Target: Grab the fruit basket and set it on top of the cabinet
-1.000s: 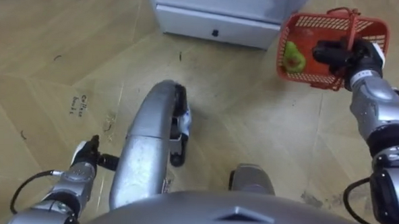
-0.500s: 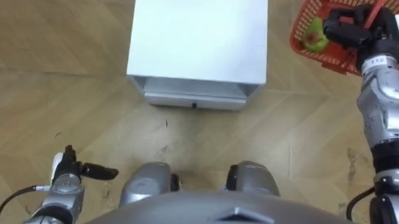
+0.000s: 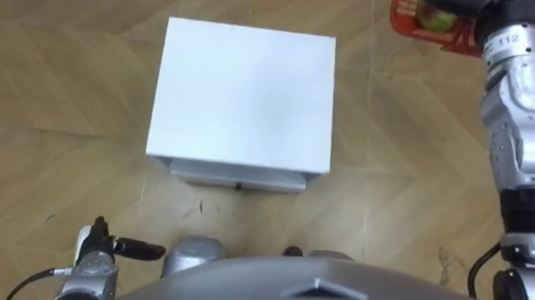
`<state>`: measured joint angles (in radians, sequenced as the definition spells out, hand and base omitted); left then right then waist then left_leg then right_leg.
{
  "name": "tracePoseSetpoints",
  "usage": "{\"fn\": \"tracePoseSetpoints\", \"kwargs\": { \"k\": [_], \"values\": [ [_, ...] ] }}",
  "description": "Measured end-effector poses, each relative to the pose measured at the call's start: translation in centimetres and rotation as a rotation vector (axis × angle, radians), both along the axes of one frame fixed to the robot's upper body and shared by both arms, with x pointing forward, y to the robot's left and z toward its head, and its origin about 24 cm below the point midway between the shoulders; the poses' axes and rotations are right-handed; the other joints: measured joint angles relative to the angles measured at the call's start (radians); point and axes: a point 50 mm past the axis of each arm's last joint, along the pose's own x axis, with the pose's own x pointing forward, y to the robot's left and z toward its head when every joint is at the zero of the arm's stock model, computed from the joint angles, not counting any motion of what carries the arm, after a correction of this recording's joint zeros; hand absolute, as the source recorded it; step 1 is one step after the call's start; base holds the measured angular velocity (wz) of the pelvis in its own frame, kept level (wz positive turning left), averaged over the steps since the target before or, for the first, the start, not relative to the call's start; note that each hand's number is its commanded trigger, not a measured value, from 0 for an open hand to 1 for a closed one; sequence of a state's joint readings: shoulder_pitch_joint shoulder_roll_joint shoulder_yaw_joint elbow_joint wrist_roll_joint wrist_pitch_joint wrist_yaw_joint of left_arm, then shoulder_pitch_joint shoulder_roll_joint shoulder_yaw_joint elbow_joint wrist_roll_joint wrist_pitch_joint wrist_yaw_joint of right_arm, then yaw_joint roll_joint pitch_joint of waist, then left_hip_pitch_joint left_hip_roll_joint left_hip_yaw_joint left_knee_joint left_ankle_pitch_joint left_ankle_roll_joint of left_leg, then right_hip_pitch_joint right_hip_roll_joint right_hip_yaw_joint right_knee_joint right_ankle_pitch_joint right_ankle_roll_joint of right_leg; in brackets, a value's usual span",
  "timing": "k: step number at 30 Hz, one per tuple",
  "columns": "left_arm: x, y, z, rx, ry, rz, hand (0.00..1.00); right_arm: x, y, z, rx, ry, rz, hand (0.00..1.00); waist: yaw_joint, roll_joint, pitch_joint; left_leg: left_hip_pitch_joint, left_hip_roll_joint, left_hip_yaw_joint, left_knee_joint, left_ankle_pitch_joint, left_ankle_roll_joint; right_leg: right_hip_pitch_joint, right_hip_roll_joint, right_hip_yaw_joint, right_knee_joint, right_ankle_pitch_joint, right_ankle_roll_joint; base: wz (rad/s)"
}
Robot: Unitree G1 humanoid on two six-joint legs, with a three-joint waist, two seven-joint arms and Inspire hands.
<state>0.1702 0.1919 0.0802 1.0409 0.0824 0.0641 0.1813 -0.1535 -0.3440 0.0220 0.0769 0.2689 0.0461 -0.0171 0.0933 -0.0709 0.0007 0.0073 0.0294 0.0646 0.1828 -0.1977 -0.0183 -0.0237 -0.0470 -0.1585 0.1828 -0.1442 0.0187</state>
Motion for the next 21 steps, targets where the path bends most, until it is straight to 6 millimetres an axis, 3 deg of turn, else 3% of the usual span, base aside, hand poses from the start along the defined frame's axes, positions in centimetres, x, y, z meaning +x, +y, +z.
{"fn": "tracePoseSetpoints", "kwargs": {
  "k": [7, 8, 9, 10, 11, 13, 14, 16, 17, 21],
  "values": [
    [-0.1, 0.0, 0.0, -0.002, 0.006, -0.003, 0.00, -0.1, 1.9, -0.9, -0.014, 0.047, 0.127, 1.00, 0.022, -0.005, 0.0032, 0.007, 0.005, -0.008, 0.020, 0.000, 0.000, 0.031, -0.006, -0.021, -0.001, 0.000, 0.000, 0.12],
    [-0.1, 0.0, -0.1, -0.001, 0.010, -0.004, 0.00, -0.1, 2.1, -1.3, -0.010, 0.061, 0.130, 1.00, 0.023, -0.021, 0.0176, -0.028, -0.006, -0.001, 0.095, -0.001, -0.001, 0.049, -0.024, -0.004, -0.003, 0.001, -0.001, 0.50],
    [-0.2, 0.0, -0.1, -0.001, 0.017, -0.014, 0.00, -0.1, 2.2, -1.9, 0.002, 0.082, 0.122, 1.00, 0.024, -0.042, 0.0233, -0.088, -0.016, 0.011, 0.112, -0.029, -0.004, 0.059, -0.044, 0.054, -0.012, 0.001, -0.001, 0.61],
    [0.0, -0.2, -0.1, -0.005, 0.018, -0.030, 0.00, 0.0, 2.0, -1.9, -0.002, 0.084, 0.115, 1.00, 0.023, -0.038, 0.0226, -0.113, -0.015, 0.014, 0.058, -0.012, 0.000, 0.054, -0.043, 0.063, -0.012, 0.001, -0.001, 0.58],
    [0.0, -0.3, -0.2, -0.002, 0.033, -0.079, 0.00, 0.1, 2.0, -2.5, 0.004, 0.106, 0.105, 1.00, 0.031, -0.042, 0.0174, -0.146, -0.010, 0.048, 0.022, 0.070, 0.035, 0.041, -0.043, 0.058, -0.008, -0.014, 0.020, 0.33],
    [-0.8, -0.3, -0.4, 0.007, 0.094, -0.110, 0.00, 0.0, 2.8, -3.8, -0.001, 0.168, 0.129, 1.00, 0.057, -0.049, 0.0143, -0.141, -0.020, 0.044, 0.021, 0.075, 0.038, 0.039, -0.051, 0.005, -0.017, -0.018, 0.034, 0.15],
    [-1.1, -0.5, -0.5, 0.006, 0.124, -0.125, 0.00, -0.1, 3.4, -4.2, -0.004, 0.196, 0.154, 1.00, 0.068, -0.041, 0.0178, -0.139, -0.024, 0.026, 0.029, 0.075, 0.038, 0.039, -0.050, -0.027, -0.019, -0.021, 0.037, 0.04],
    [-1.3, -0.5, -0.5, 0.000, 0.144, -0.119, 0.00, -0.1, 3.9, -4.3, -0.008, 0.203, 0.175, 1.00, 0.088, -0.032, 0.0232, -0.141, -0.027, -0.004, 0.031, 0.075, 0.038, 0.006, -0.040, -0.035, -0.052, -0.002, 0.034, 0.02],
    [-1.4, -0.5, -0.6, -0.008, 0.149, -0.118, 0.00, 0.0, 4.0, -4.4, -0.003, 0.208, 0.172, 1.00, 0.089, -0.023, 0.0207, -0.141, -0.030, -0.004, 0.030, 0.072, 0.036, -0.002, -0.044, -0.069, -0.036, -0.007, 0.023, 0.09],
    [-1.3, -0.9, -0.7, -0.027, 0.152, -0.118, 0.00, 0.3, 4.5, -4.8, 0.014, 0.227, 0.181, 1.00, 0.095, 0.009, 0.0116, -0.124, -0.025, -0.004, 0.014, 0.072, 0.034, 0.009, -0.032, -0.078, -0.030, -0.008, 0.022, -0.03]
  ]
}}
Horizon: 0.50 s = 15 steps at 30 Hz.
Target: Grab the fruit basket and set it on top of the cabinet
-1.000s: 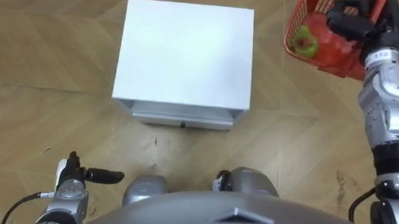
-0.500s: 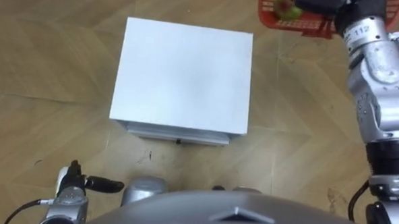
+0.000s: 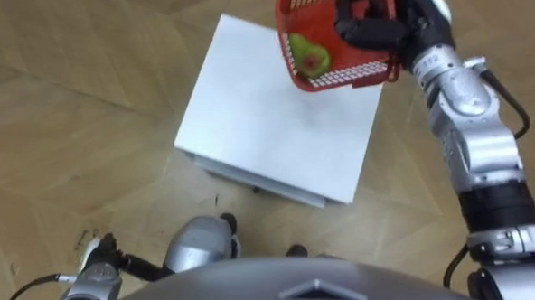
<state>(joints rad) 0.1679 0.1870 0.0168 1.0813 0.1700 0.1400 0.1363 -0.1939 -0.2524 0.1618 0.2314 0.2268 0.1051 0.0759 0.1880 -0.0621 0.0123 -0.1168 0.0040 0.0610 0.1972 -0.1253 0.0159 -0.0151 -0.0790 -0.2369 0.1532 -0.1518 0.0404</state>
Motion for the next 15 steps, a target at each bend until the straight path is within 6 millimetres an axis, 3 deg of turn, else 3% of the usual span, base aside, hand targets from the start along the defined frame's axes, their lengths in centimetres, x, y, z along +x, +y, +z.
{"fn": "tracePoseSetpoints", "kwargs": {
  "k": [5, 11, 15],
  "values": [
    [-0.5, -0.4, -0.2, -0.016, 0.021, 0.004, 0.00, -0.2, -0.1, -1.7, -0.010, 0.076, 0.005, 1.00, 0.004, -0.001, 0.0015, -0.002, 0.000, -0.004, 0.002, -0.007, -0.009, -0.004, 0.004, -0.016, 0.008, -0.008, -0.014, -0.01],
    [-1.4, -0.5, -0.4, -0.031, 0.072, 0.013, 0.00, -0.6, 0.8, -2.9, -0.010, 0.124, 0.029, 1.00, 0.013, -0.005, 0.0050, -0.052, 0.000, -0.020, 0.036, -0.011, -0.003, -0.042, -0.003, -0.046, 0.037, -0.008, -0.015, 0.07],
    [-1.5, -1.0, -0.6, -0.052, 0.088, -0.024, 0.00, -0.5, 1.7, -3.4, -0.005, 0.150, 0.068, 1.00, 0.016, 0.010, 0.0136, -0.076, 0.001, -0.023, 0.063, -0.017, 0.003, -0.060, -0.008, -0.066, 0.056, -0.008, -0.015, 0.07]
  ]
}}
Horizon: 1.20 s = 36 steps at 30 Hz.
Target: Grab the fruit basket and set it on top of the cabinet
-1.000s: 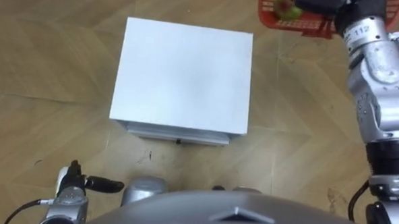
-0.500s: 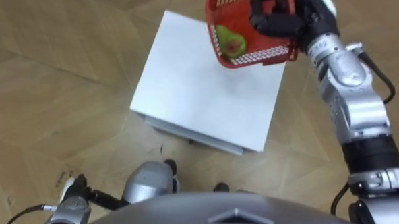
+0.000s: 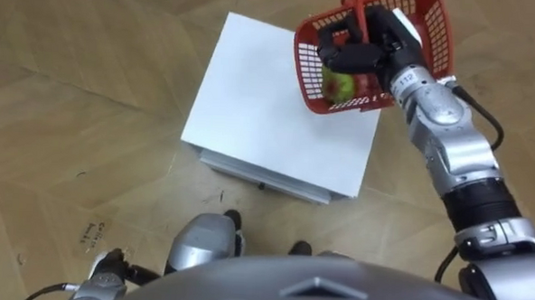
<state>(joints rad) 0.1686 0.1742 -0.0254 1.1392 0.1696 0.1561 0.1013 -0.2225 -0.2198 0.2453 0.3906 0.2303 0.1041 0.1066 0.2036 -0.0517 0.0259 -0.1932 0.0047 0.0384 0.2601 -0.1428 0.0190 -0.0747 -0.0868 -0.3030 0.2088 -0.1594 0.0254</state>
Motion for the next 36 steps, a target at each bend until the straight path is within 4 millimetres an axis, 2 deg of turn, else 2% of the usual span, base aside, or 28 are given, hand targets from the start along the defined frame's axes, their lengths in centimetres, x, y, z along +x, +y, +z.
{"fn": "tracePoseSetpoints", "kwargs": {
  "k": [7, 8, 9, 10, 11, 17, 25, 28, 36],
  "values": [
    [0.6, -0.2, 0.0, -0.021, -0.018, -0.026, 0.00, -1.0, 1.4, -2.2, 0.010, 0.097, 0.055, 1.00, 0.000, 0.004, 0.0005, -0.046, -0.001, -0.012, 0.014, -0.001, 0.002, -0.034, 0.000, -0.005, -0.002, 0.000, 0.000, 0.03],
    [0.6, -0.2, 0.0, -0.027, -0.018, -0.027, 0.00, -1.1, 1.6, -2.5, 0.012, 0.109, 0.063, 0.96, -0.001, 0.005, -0.0010, -0.046, -0.001, -0.011, 0.013, -0.001, 0.002, -0.035, 0.000, -0.006, -0.002, 0.000, 0.000, 0.00],
    [0.7, -0.2, 0.0, -0.029, -0.021, -0.028, 0.00, -1.2, 1.6, -2.7, 0.015, 0.120, 0.070, 0.83, -0.001, 0.005, -0.0021, -0.048, -0.001, -0.011, 0.011, -0.001, 0.002, -0.038, 0.000, -0.007, -0.002, 0.000, 0.000, 0.00],
    [0.7, -0.2, 0.0, -0.030, -0.022, -0.029, 0.00, -1.3, 1.6, -2.7, 0.015, 0.124, 0.074, 0.28, -0.001, 0.005, -0.0021, -0.049, -0.001, -0.011, 0.010, -0.001, 0.002, -0.039, 0.000, -0.008, -0.002, 0.000, 0.000, 0.00],
    [0.7, -0.3, 0.0, -0.031, -0.022, -0.029, 0.00, -1.4, 1.6, -3.0, 0.015, 0.137, 0.075, 0.00, -0.002, 0.005, -0.0021, -0.050, -0.001, -0.010, 0.009, -0.001, 0.002, -0.041, 0.000, -0.008, -0.002, 0.000, 0.000, 0.00],
    [0.5, -0.3, 0.0, -0.035, -0.017, -0.027, 0.00, -1.9, 1.6, -4.0, 0.021, 0.180, 0.059, 0.00, -0.006, 0.005, -0.0022, -0.051, -0.002, -0.008, 0.008, -0.001, 0.002, -0.042, 0.000, -0.008, -0.002, 0.000, 0.000, 0.00],
    [0.3, -0.3, 0.0, -0.046, -0.006, -0.025, 0.00, -2.0, 1.7, -4.1, 0.027, 0.186, 0.060, 0.00, -0.006, 0.006, -0.0026, -0.056, -0.002, -0.010, 0.015, -0.001, 0.003, -0.042, 0.000, -0.008, -0.001, 0.000, 0.000, 0.00],
    [0.0, -0.3, -0.1, -0.050, 0.006, -0.023, 0.00, -2.2, 1.7, -4.5, 0.025, 0.203, 0.055, 0.00, -0.006, 0.007, -0.0065, -0.055, -0.002, -0.010, 0.016, -0.001, 0.002, -0.043, 0.000, -0.008, 0.004, 0.000, 0.000, 0.00],
    [-0.4, -0.3, -0.2, -0.054, 0.024, -0.019, 0.00, -2.3, 1.7, -4.7, 0.022, 0.208, 0.057, 0.00, -0.006, 0.009, -0.0063, -0.055, -0.002, -0.011, 0.019, -0.001, 0.003, -0.046, -0.001, -0.008, 0.012, 0.000, 0.000, 0.00]
  ]
}}
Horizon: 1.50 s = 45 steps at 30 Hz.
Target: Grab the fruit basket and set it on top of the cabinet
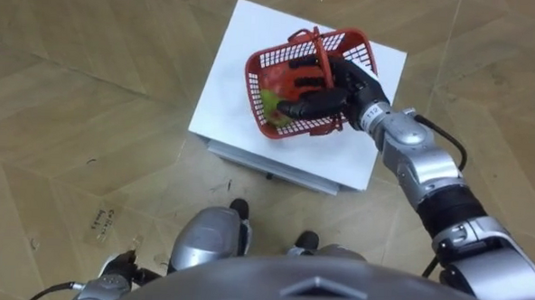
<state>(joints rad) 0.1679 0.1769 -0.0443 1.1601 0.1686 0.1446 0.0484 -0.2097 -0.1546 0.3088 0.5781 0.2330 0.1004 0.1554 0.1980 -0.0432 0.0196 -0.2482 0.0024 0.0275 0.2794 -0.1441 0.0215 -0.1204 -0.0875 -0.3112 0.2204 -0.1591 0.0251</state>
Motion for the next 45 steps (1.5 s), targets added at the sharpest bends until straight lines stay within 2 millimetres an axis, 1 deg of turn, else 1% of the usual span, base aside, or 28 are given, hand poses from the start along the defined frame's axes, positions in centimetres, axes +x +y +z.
{"fn": "tracePoseSetpoints", "kwargs": {
  "k": [10, 13, 16, 17, 19, 20, 21, 22, 23, 24, 25, 26, 30, 31, 32, 34, 35, 36, 37, 39, 40, 41, 43, 45],
  "values": [
    [0.0, -0.1, 0.0, -0.015, 0.003, 0.001, 0.00, 0.1, -0.1, 0.1, -0.003, -0.008, -0.013, 0.00, 0.000, 0.001, -0.0001, 0.000, 0.001, 0.002, 0.001, -0.001, 0.001, -0.001, -0.002, 0.000, 0.000, 0.000, 0.000, 0.00],
    [0.0, -0.4, -0.1, -0.020, 0.005, 0.002, 0.00, 0.2, -0.5, 0.2, -0.012, -0.014, -0.036, 0.00, -0.007, 0.008, -0.0032, 0.001, 0.001, 0.000, 0.004, -0.001, 0.002, 0.002, -0.002, 0.000, 0.000, 0.000, 0.000, 0.00],
    [-0.1, -0.5, -0.1, -0.016, 0.006, 0.004, 0.00, 0.3, -0.9, 0.3, -0.015, -0.019, -0.074, 0.00, -0.015, 0.012, -0.0049, 0.024, 0.001, 0.007, -0.007, 0.000, 0.002, 0.016, -0.004, 0.001, 0.000, -0.001, 0.001, -0.04],
    [-0.3, -0.4, -0.1, -0.007, 0.003, 0.005, 0.00, 0.4, -1.1, 0.4, -0.009, -0.023, -0.088, 0.00, -0.021, 0.013, -0.0062, 0.034, 0.001, 0.006, -0.011, -0.001, 0.002, 0.023, -0.004, 0.000, 0.000, -0.001, 0.001, -0.06],
    [-0.3, -0.4, 0.0, 0.004, -0.001, 0.007, 0.00, 0.6, -1.2, 0.8, -0.006, -0.045, -0.106, 0.00, -0.035, 0.013, -0.0062, 0.041, 0.001, 0.004, -0.012, -0.001, 0.002, 0.031, -0.004, 0.000, -0.002, -0.001, 0.002, 0.00],
    [-0.3, -0.4, 0.0, 0.011, -0.004, 0.008, 0.00, 0.8, -1.4, 1.1, -0.002, -0.059, -0.115, 0.00, -0.048, 0.012, -0.0070, 0.048, 0.000, 0.006, -0.014, -0.001, 0.002, 0.035, -0.004, 0.003, -0.002, -0.001, 0.002, -0.04],
    [-0.2, -0.3, 0.0, 0.019, -0.009, 0.006, 0.00, 0.8, -1.5, 1.2, -0.001, -0.070, -0.121, 0.00, -0.059, 0.009, -0.0093, 0.053, 0.000, 0.008, -0.015, -0.001, 0.002, 0.037, -0.004, 0.004, -0.002, -0.001, 0.002, -0.06],
    [-0.2, -0.3, 0.0, 0.022, -0.011, 0.005, 0.00, 0.8, -1.7, 1.2, -0.004, -0.073, -0.123, 0.00, -0.062, 0.006, -0.0109, 0.053, 0.000, 0.010, -0.016, -0.001, 0.002, 0.039, -0.004, 0.005, -0.002, -0.001, 0.002, -0.04],
    [-0.1, -0.3, 0.0, 0.025, -0.017, 0.004, 0.00, 0.8, -2.0, 1.2, -0.004, -0.075, -0.136, 0.00, -0.075, 0.001, -0.0133, 0.053, 0.000, 0.014, -0.016, -0.001, 0.002, 0.040, -0.005, 0.006, -0.003, -0.001, 0.002, 0.00],
    [-0.1, -0.3, 0.0, 0.023, -0.020, 0.003, 0.00, 0.5, -2.3, 1.0, -0.002, -0.076, -0.156, 0.00, -0.085, -0.002, -0.0135, 0.060, 0.000, 0.015, -0.015, -0.001, 0.002, 0.047, -0.005, 0.006, -0.003, -0.001, 0.002, 0.00],
    [-0.1, -0.3, 0.0, 0.022, -0.020, 0.003, 0.00, 0.3, -2.6, 1.0, 0.000, -0.074, -0.168, 0.00, -0.085, -0.004, -0.0145, 0.065, 0.000, 0.016, -0.018, -0.001, 0.002, 0.050, -0.006, 0.006, -0.003, -0.001, 0.002, -0.06],
    [-0.2, -0.2, 0.0, 0.018, -0.020, 0.007, 0.00, 0.1, -3.0, 0.9, 0.000, -0.074, -0.190, 0.00, -0.087, -0.008, -0.0177, 0.072, 0.000, 0.023, -0.023, -0.001, 0.003, 0.053, -0.008, 0.006, -0.002, -0.001, 0.002, -0.14],
    [0.0, 0.0, 0.1, 0.019, -0.038, 0.025, 0.00, -0.2, -4.2, 1.9, 0.000, -0.127, -0.248, 0.00, -0.110, -0.012, -0.0168, 0.089, 0.001, 0.030, -0.030, -0.002, 0.004, 0.062, -0.010, 0.012, -0.001, -0.001, 0.002, -0.09],
    [0.1, 0.0, 0.1, 0.021, -0.042, 0.032, 0.00, -0.4, -4.3, 2.1, -0.002, -0.137, -0.257, 0.00, -0.109, -0.012, -0.0167, 0.095, 0.001, 0.035, -0.037, -0.002, 0.004, 0.063, -0.010, 0.018, -0.001, -0.002, 0.003, -0.23],
    [0.0, 0.1, 0.2, 0.024, -0.045, 0.040, 0.00, -0.5, -4.6, 2.4, -0.006, -0.156, -0.269, 0.00, -0.108, -0.014, -0.0169, 0.106, 0.003, 0.051, -0.047, -0.002, 0.004, 0.063, -0.008, 0.036, -0.001, -0.002, 0.003, -0.27],
    [0.0, 0.2, 0.2, 0.030, -0.047, 0.047, 0.00, -0.4, -5.1, 2.8, -0.013, -0.178, -0.289, 0.00, -0.117, -0.014, -0.0166, 0.114, 0.002, 0.056, -0.051, -0.002, 0.004, 0.066, -0.008, 0.044, -0.002, -0.003, 0.005, -0.20],
    [0.0, 0.3, 0.2, 0.034, -0.052, 0.059, 0.00, -0.6, -5.6, 2.9, -0.028, -0.185, -0.312, 0.00, -0.120, -0.018, -0.0164, 0.122, 0.002, 0.067, -0.057, -0.002, 0.004, 0.065, -0.007, 0.059, -0.004, -0.003, 0.005, -0.19],
    [0.0, 0.5, 0.3, 0.039, -0.056, 0.075, 0.00, -0.9, -6.1, 3.0, -0.037, -0.193, -0.339, 0.00, -0.120, -0.020, -0.0180, 0.128, 0.001, 0.076, -0.057, -0.003, 0.004, 0.070, -0.006, 0.063, -0.012, -0.003, 0.005, -0.18],
    [0.0, 0.6, 0.3, 0.042, -0.056, 0.077, 0.00, -1.1, -6.3, 3.0, -0.042, -0.196, -0.348, 0.00, -0.121, -0.021, -0.0178, 0.130, 0.001, 0.077, -0.057, -0.003, 0.004, 0.072, -0.006, 0.063, -0.015, -0.003, 0.005, -0.08],
    [0.0, 0.9, 0.4, 0.048, -0.064, 0.096, 0.00, -1.6, -7.1, 3.2, -0.068, -0.208, -0.383, 0.00, -0.145, -0.023, -0.0187, 0.136, 0.002, 0.082, -0.060, -0.006, 0.006, 0.078, -0.006, 0.065, -0.016, -0.003, 0.006, 0.00],
    [0.1, 0.9, 0.4, 0.050, -0.069, 0.102, 0.00, -1.7, -7.3, 3.2, -0.075, -0.210, -0.394, 0.00, -0.150, -0.023, -0.0186, 0.138, 0.002, 0.082, -0.061, -0.006, 0.006, 0.079, -0.006, 0.065, -0.015, -0.003, 0.006, 0.00],
    [0.1, 1.1, 0.5, 0.060, -0.083, 0.113, 0.00, -1.9, -7.7, 3.1, -0.086, -0.209, -0.416, 0.00, -0.164, -0.022, -0.0184, 0.145, 0.002, 0.083, -0.064, -0.006, 0.006, 0.084, -0.006, 0.066, -0.016, -0.003, 0.006, 0.00],
    [0.3, 1.3, 0.6, 0.081, -0.100, 0.121, 0.00, -2.9, -8.5, 2.6, -0.119, -0.197, -0.446, 0.00, -0.173, -0.022, -0.0181, 0.166, 0.001, 0.086, -0.078, -0.006, 0.006, 0.100, -0.005, 0.064, -0.019, -0.003, 0.006, -0.03],
    [0.7, 1.5, 0.8, 0.099, -0.129, 0.134, 0.00, -4.8, -9.2, 1.2, -0.161, -0.137, -0.473, 0.00, -0.175, -0.021, -0.0177, 0.191, 0.002, 0.094, -0.096, -0.008, 0.003, 0.113, -0.002, 0.067, -0.019, -0.003, 0.006, -0.11]
  ]
}}
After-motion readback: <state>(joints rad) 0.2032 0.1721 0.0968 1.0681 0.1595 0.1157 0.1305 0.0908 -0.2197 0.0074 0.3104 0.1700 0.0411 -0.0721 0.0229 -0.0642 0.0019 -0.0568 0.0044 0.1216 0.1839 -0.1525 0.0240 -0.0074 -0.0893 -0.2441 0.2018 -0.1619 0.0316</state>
